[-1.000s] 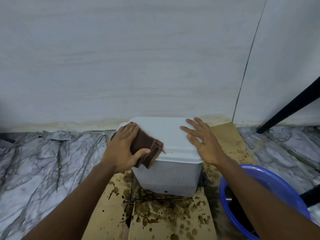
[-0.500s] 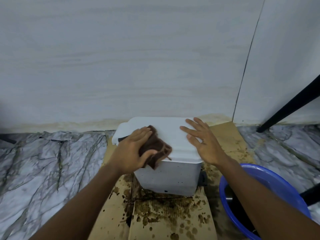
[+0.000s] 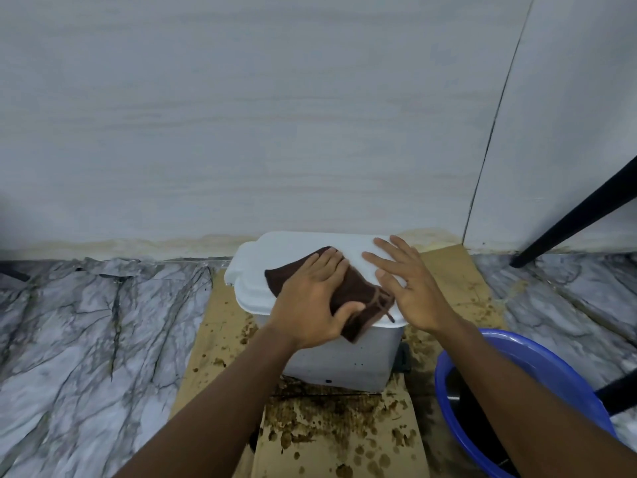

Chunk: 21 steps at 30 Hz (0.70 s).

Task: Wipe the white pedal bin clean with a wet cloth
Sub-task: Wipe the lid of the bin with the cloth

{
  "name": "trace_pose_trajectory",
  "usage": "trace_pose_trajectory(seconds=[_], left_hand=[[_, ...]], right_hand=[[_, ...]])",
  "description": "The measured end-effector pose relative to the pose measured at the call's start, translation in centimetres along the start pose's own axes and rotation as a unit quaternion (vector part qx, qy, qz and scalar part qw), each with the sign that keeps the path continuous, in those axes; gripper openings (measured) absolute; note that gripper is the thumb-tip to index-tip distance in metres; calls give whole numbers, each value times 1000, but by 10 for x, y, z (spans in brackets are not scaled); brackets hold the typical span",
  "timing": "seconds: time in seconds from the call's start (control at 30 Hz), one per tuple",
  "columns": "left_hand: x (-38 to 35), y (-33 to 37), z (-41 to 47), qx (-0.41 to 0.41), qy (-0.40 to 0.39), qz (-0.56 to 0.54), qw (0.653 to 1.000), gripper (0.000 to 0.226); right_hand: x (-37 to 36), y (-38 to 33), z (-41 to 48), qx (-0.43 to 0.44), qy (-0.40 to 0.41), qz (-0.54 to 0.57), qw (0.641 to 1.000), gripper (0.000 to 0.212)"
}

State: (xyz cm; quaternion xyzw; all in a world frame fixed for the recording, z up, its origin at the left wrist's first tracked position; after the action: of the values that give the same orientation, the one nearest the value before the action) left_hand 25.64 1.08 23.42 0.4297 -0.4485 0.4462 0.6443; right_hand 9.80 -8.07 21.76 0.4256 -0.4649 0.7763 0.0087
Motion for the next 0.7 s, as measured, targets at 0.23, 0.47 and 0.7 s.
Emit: trace_pose_trajectory(seconds=[0.23,0.47,0.7], left_hand=[[9,-86,-49,105,-16,-9,994,92],[5,-82,-45,140,-13,11,990,103],[-13,-9,6,51,-61,53,995,99]], right_hand=[[-5,-3,-3,9,4,15,1000,34],[-5,-4,0,3,18,10,1000,33],[-1,0,1,3,1,-21,1000,34]])
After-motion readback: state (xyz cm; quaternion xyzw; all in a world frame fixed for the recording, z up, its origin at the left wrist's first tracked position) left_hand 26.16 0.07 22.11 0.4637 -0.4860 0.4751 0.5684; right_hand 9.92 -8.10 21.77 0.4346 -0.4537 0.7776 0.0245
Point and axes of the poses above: each hand's wrist, its own z-axis towards the middle knuckle, its own x-axis out of the back of the hand, y = z × x, the point moved 6 cm from there along z, towards the middle knuckle, and after that the axes turned 11 degrees about -y, right-handed, at the moved point
